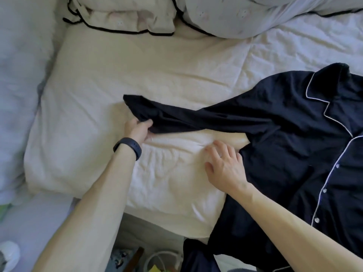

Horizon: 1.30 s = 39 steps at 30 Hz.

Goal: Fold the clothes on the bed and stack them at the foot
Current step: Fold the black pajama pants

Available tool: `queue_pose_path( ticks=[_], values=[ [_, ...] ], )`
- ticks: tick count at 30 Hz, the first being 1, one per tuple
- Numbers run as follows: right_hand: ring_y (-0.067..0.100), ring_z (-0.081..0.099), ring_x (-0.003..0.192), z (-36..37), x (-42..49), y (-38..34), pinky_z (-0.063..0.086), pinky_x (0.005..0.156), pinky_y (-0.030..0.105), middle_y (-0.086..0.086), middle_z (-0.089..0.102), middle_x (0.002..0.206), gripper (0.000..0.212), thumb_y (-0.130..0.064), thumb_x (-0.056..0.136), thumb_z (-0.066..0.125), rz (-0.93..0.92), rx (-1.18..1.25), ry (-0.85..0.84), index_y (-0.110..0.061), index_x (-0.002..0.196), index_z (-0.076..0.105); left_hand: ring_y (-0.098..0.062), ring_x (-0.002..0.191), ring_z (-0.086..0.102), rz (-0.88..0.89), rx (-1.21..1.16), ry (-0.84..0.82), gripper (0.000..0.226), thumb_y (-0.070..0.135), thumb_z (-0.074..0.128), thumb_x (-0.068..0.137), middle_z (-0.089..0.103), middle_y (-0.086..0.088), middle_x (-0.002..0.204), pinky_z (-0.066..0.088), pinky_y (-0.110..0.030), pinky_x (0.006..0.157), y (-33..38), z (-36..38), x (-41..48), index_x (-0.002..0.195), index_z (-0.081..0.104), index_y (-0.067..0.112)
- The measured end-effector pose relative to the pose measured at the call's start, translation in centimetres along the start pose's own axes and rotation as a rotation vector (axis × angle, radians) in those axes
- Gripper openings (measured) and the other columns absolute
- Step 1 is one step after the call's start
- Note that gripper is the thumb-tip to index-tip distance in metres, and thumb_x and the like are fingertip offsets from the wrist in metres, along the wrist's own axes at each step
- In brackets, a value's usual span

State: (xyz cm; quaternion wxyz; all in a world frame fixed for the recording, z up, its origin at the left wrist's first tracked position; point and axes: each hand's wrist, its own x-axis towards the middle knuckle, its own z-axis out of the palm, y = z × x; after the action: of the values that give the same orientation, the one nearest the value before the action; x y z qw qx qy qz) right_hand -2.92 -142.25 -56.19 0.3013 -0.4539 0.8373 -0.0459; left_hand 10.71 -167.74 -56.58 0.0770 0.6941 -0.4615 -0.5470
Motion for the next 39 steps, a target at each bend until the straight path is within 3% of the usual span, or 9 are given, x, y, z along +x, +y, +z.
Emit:
queue_pose_path(
  ticks=[6,10,15,19,22,25,28,32,39],
  values=[
    [0.027,0.033,0.141,-0.4,0.5,-0.2,0.038,0.106,0.045,-0.001,0.036,0.152,0.051,-0.033,0.091,0.051,0.031,-0.015,-0.064,-0.028,0.141,0.045,-0.009,0.066,0.058,0.329,-0.227,0.194,0.011,0.024,0.065,0.075,0.065,0.009,0.071,0.047,-0.024,0.064,5.7,-3.5,0.5,0.068,0.07,0.032],
    [0.027,0.027,0.144,-1.1,0.4,-0.7,0.035,0.111,0.045,0.003,0.031,0.156,0.053,-0.036,0.096,0.05,0.055,-0.065,-0.141,-0.025,0.147,0.039,-0.035,0.11,0.059,0.071,0.527,0.131,0.021,0.021,0.058,0.098,0.062,-0.022,0.123,0.041,-0.034,0.083,1.9,-4.4,1.5,0.117,0.062,0.013],
    [0.021,0.053,0.116,-3.5,2.2,-2.3,0.051,0.084,0.037,-0.003,0.056,0.129,0.038,-0.044,0.1,0.047,0.086,0.012,-0.18,-0.024,0.131,0.053,-0.028,0.089,0.065,-0.071,-0.163,0.267,0.032,0.011,0.041,0.094,0.063,-0.005,0.104,0.054,-0.039,0.072,0.6,-5.2,1.8,0.122,0.056,0.015],
    [0.013,0.06,0.084,-5.4,4.0,-4.0,0.045,0.059,0.029,-0.013,0.064,0.093,0.015,-0.038,0.1,0.05,0.062,0.139,0.066,-0.028,0.104,0.06,-0.024,0.073,0.057,-0.037,-0.178,0.3,0.045,0.062,0.048,0.085,0.052,0.007,0.083,0.042,-0.03,0.061,1.4,-4.2,0.7,0.098,0.049,0.019],
    [0.02,0.055,0.102,-5.5,6.1,-5.3,0.051,0.07,0.035,-0.007,0.062,0.109,0.024,-0.036,0.1,0.054,-0.016,0.147,0.188,-0.025,0.12,0.063,-0.002,0.085,0.053,0.1,0.149,0.164,0.075,0.073,0.066,0.072,0.046,0.017,0.102,0.041,-0.024,0.073,0.9,-3.1,0.4,0.13,0.045,0.031],
    [0.029,0.037,0.138,-4.6,8.5,-5.2,0.047,0.101,0.046,0.001,0.039,0.155,0.051,-0.044,0.102,0.049,0.009,0.023,-0.066,-0.028,0.15,0.043,-0.015,0.085,0.056,0.1,0.403,0.128,0.046,0.039,0.074,0.081,0.051,0.01,0.103,0.041,-0.025,0.068,-0.3,-3.1,0.7,0.12,0.05,0.03],
    [0.027,0.006,0.156,-3.2,8.9,-4.5,0.023,0.123,0.052,0.001,0.007,0.171,0.065,-0.048,0.104,0.042,0.059,0.009,-0.24,-0.028,0.162,0.019,-0.016,0.084,0.062,0.063,-0.005,0.184,0.022,0.018,0.071,0.085,0.063,0.012,0.089,0.043,-0.022,0.061,-2.1,-5.1,0.9,0.102,0.059,0.026],
    [0.022,-0.008,0.157,-1.7,7.5,-4.0,0.01,0.124,0.056,0.0,-0.01,0.171,0.072,-0.051,0.105,0.035,0.021,-0.067,-0.259,-0.027,0.164,0.001,-0.016,0.074,0.067,0.04,-0.268,0.265,0.014,0.017,0.071,0.092,0.069,0.005,0.095,0.05,-0.021,0.052,-6.1,-9.3,-1.2,0.094,0.063,0.028],
    [0.03,0.014,0.153,-3.4,9.2,-5.6,0.029,0.118,0.052,0.004,0.01,0.169,0.072,-0.051,0.098,0.049,0.069,-0.189,-0.265,-0.028,0.161,0.021,-0.014,0.108,0.055,0.276,0.313,0.192,0.08,0.022,0.079,0.072,0.037,0.003,0.135,0.051,-0.027,0.087,-7.5,-9.6,-3.5,0.135,0.037,0.048]
  ],
)
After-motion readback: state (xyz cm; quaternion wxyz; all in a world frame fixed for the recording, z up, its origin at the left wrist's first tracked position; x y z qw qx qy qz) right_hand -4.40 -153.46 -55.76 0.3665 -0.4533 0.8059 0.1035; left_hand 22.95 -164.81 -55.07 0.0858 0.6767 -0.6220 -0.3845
